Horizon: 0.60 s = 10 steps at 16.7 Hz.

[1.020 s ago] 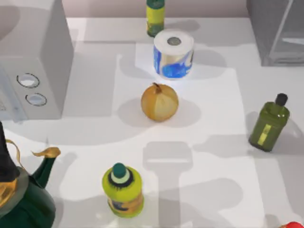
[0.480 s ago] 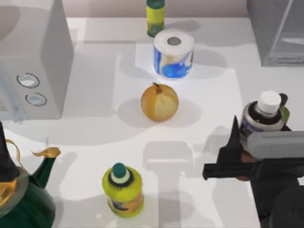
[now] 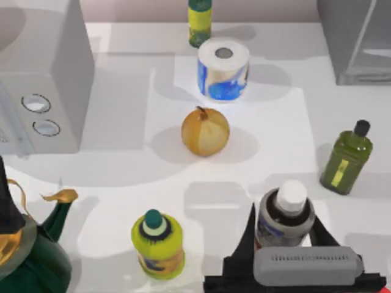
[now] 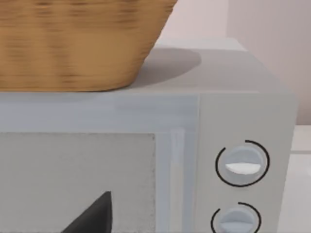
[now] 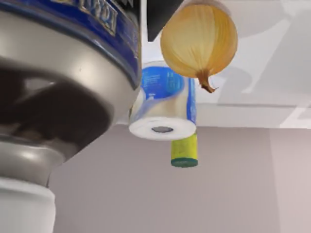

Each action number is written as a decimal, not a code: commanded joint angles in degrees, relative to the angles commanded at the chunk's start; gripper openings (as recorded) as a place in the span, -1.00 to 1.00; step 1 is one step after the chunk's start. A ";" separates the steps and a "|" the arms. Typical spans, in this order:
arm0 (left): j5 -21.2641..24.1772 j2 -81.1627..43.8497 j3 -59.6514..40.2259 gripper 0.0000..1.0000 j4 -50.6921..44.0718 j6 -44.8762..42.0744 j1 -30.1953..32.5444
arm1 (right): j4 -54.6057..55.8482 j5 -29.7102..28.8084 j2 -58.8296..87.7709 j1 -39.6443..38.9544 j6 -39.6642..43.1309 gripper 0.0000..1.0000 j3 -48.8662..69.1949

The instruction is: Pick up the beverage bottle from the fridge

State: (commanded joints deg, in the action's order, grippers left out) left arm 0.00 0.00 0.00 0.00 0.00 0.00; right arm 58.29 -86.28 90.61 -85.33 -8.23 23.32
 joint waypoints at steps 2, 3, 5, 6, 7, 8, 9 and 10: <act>0.00 0.00 0.00 1.00 0.00 0.00 0.00 | 0.17 -0.25 0.23 -0.24 0.00 -1.00 0.10; 0.00 0.00 0.00 1.00 0.00 0.00 0.00 | 0.17 -0.25 0.23 -0.24 0.00 -1.00 0.10; 0.00 0.00 0.00 1.00 0.00 0.00 0.00 | -0.03 -0.06 0.11 -0.01 -0.10 -1.00 -0.14; 0.00 0.00 0.00 1.00 0.00 0.00 0.00 | 0.11 -0.01 0.24 0.05 -0.05 -1.00 -0.16; 0.00 0.00 0.00 1.00 0.00 0.00 0.00 | 0.81 0.28 0.89 0.37 0.24 -1.00 -0.24; 0.00 0.00 0.00 1.00 0.00 0.00 0.00 | 2.02 0.78 1.97 0.92 0.71 -1.00 -0.36; 0.00 0.00 0.00 1.00 0.00 0.00 0.00 | 3.70 1.48 3.40 1.67 1.29 -1.00 -0.47; 0.00 0.00 0.00 1.00 0.00 0.00 0.00 | 5.79 2.34 5.07 2.59 1.95 -1.00 -0.56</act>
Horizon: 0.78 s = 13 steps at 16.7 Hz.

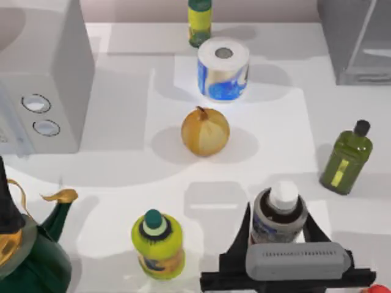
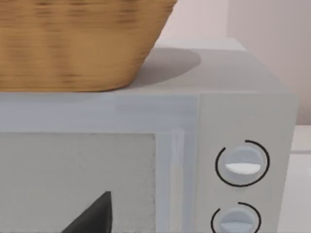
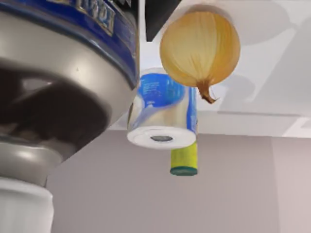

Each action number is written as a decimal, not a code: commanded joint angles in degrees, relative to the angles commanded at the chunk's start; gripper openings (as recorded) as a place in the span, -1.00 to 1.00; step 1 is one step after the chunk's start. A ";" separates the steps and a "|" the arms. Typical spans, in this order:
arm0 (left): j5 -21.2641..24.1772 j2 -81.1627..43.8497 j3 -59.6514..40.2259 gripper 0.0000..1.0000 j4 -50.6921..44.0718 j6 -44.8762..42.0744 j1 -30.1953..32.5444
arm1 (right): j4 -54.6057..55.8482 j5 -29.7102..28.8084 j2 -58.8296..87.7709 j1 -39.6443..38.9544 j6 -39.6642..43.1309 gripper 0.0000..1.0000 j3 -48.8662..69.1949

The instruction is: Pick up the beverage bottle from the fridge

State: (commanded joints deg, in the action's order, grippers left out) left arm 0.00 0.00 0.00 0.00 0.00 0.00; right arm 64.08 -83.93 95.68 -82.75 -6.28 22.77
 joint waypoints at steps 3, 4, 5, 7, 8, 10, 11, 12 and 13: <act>0.00 0.00 0.00 1.00 0.00 0.00 0.00 | 7.81 3.30 5.42 3.38 1.99 -1.00 -0.09; 0.00 0.00 0.00 1.00 0.00 0.00 0.00 | 10.55 4.51 7.13 4.60 2.61 -1.00 -0.08; 0.00 0.00 0.00 1.00 0.00 0.00 0.00 | 13.12 5.68 8.70 5.78 3.19 -1.00 -0.04; 0.00 0.00 0.00 1.00 0.00 0.00 0.00 | 17.07 7.62 11.15 7.71 4.16 -1.00 0.04; 0.00 0.00 0.00 1.00 0.00 0.00 0.00 | 18.22 8.24 11.92 8.32 4.47 -1.00 0.08; 0.00 0.00 0.00 1.00 0.00 0.00 0.00 | 18.79 8.56 12.32 8.65 4.63 -1.00 0.10; 0.00 0.00 0.00 1.00 0.00 0.00 0.00 | 18.79 8.56 12.32 8.65 4.63 -1.00 0.10; 0.00 0.00 0.00 1.00 0.00 0.00 0.00 | 18.79 8.56 12.32 8.65 4.63 -1.00 0.10; 0.00 0.00 0.00 1.00 0.00 0.00 0.00 | 18.79 8.56 12.32 8.65 4.63 -1.00 0.10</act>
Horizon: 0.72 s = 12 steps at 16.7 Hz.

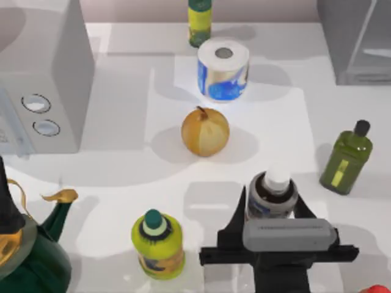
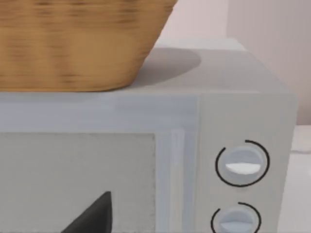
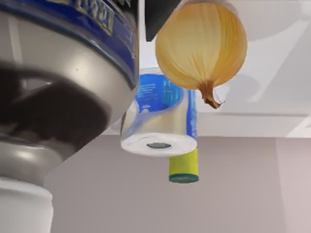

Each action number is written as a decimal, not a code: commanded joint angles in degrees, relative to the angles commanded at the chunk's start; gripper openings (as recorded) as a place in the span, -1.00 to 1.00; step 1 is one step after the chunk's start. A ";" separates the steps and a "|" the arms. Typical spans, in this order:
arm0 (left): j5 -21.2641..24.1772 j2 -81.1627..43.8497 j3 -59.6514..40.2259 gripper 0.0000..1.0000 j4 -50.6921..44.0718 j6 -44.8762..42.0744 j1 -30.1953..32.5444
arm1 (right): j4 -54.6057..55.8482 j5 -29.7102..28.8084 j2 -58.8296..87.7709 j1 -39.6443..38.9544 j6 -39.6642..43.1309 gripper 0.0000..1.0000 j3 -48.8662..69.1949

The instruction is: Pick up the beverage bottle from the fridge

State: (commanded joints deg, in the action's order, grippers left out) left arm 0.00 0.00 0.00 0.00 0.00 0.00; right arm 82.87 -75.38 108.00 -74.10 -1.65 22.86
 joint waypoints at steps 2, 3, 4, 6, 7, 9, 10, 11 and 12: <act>0.00 0.00 0.00 1.00 0.00 0.00 0.00 | 0.00 0.00 0.00 0.00 0.00 -0.70 0.00; 0.00 0.00 0.00 1.00 0.00 0.00 0.00 | 0.00 0.00 0.00 0.00 0.00 -0.55 0.00; 0.00 0.00 0.00 1.00 0.00 0.00 0.00 | 0.00 0.00 0.00 0.00 0.00 -0.40 0.00; 0.00 0.00 0.00 1.00 0.00 0.00 0.00 | 0.00 0.00 0.00 0.00 0.00 -0.10 0.00; 0.00 0.00 0.00 1.00 0.00 0.00 0.00 | 0.00 0.00 0.00 0.00 0.00 0.06 0.00; 0.00 0.00 0.00 1.00 0.00 0.00 0.00 | 0.00 0.00 0.00 0.00 0.00 0.36 0.00; 0.00 0.00 0.00 1.00 0.00 0.00 0.00 | 0.00 0.00 0.00 0.00 0.00 0.51 0.00; 0.00 0.00 0.00 1.00 0.00 0.00 0.00 | 0.00 0.00 0.00 0.00 0.00 0.66 0.00; 0.00 0.00 0.00 1.00 0.00 0.00 0.00 | 0.00 0.00 0.00 0.00 0.00 0.81 0.00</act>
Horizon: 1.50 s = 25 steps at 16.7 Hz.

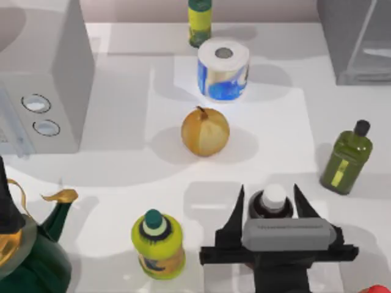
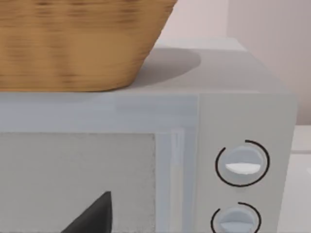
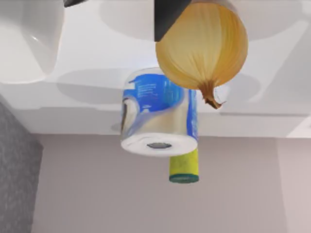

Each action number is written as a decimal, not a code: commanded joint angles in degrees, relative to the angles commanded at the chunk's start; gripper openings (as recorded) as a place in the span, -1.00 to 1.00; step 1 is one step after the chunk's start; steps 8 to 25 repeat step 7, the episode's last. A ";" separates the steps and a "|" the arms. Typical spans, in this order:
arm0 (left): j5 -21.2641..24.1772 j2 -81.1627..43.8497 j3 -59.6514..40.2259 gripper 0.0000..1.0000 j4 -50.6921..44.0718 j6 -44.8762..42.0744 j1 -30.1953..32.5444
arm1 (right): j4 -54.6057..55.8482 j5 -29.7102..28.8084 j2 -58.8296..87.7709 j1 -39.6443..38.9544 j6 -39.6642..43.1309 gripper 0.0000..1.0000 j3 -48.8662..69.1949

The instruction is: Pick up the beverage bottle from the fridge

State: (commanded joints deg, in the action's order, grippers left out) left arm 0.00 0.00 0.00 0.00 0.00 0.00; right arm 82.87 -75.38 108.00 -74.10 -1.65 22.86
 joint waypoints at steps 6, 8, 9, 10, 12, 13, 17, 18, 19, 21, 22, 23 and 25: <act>0.00 0.00 0.00 1.00 0.00 0.00 0.00 | 0.00 0.00 0.00 0.00 0.00 1.00 0.00; 0.00 0.00 0.00 1.00 0.00 0.00 0.00 | 0.00 0.00 0.00 0.00 0.00 1.00 0.00; 0.00 0.00 0.00 1.00 0.00 0.00 0.00 | 0.00 0.00 0.00 0.00 0.00 1.00 0.00; 0.00 0.00 0.00 1.00 0.00 0.00 0.00 | 0.00 0.00 0.00 0.00 0.00 1.00 0.00; 0.00 0.00 0.00 1.00 0.00 0.00 0.00 | 0.00 0.00 0.00 0.00 0.00 1.00 0.00; 0.00 0.00 0.00 1.00 0.00 0.00 0.00 | 0.00 0.00 0.00 0.00 0.00 1.00 0.00; 0.00 0.00 0.00 1.00 0.00 0.00 0.00 | 0.00 0.00 0.00 0.00 0.00 1.00 0.00; 0.00 0.00 0.00 1.00 0.00 0.00 0.00 | 0.00 0.00 0.00 0.00 0.00 1.00 0.00; 0.00 0.00 0.00 1.00 0.00 0.00 0.00 | 0.00 0.00 0.00 0.00 0.00 1.00 0.00; 0.00 0.00 0.00 1.00 0.00 0.00 0.00 | 0.00 0.00 0.00 0.00 0.00 1.00 0.00; 0.00 0.00 0.00 1.00 0.00 0.00 0.00 | 0.00 0.00 0.00 0.00 0.00 1.00 0.00; 0.00 0.00 0.00 1.00 0.00 0.00 0.00 | 0.00 0.00 0.00 0.00 0.00 1.00 0.00; 0.00 0.00 0.00 1.00 0.00 0.00 0.00 | 0.00 0.00 0.00 0.00 0.00 1.00 0.00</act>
